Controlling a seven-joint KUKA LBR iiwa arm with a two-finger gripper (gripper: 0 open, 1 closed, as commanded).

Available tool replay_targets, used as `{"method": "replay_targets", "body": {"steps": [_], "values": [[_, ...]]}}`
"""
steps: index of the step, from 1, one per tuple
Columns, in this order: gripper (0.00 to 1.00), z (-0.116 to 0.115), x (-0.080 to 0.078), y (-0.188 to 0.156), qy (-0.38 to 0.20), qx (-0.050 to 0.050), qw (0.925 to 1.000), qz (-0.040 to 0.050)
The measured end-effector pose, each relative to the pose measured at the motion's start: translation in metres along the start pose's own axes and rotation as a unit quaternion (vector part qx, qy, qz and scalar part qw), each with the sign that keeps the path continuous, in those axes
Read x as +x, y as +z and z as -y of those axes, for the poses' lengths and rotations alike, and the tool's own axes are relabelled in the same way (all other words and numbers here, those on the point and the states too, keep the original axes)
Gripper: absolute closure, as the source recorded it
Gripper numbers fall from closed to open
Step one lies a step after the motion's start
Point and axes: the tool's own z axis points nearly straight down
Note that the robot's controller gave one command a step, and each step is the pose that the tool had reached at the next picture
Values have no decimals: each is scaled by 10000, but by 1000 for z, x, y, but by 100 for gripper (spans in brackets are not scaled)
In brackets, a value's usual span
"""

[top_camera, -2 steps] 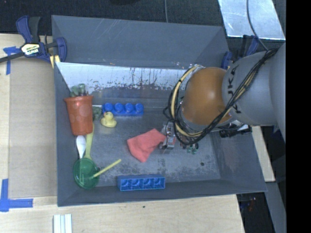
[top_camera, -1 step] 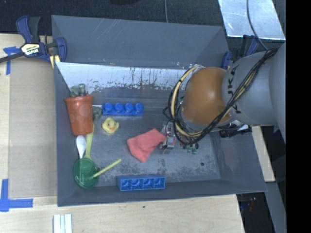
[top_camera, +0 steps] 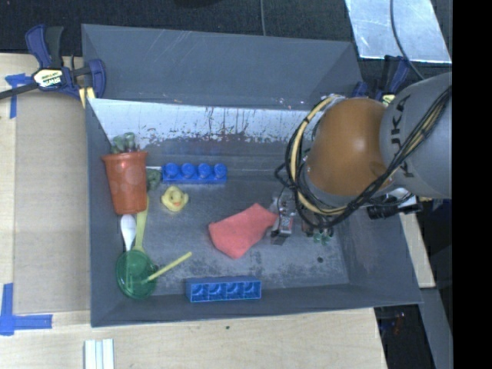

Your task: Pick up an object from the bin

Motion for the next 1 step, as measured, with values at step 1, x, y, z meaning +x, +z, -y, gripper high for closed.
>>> {"method": "replay_targets", "body": {"steps": [1], "values": [[100, -6, -17, -91, -102, -1, 9999, 15]]}}
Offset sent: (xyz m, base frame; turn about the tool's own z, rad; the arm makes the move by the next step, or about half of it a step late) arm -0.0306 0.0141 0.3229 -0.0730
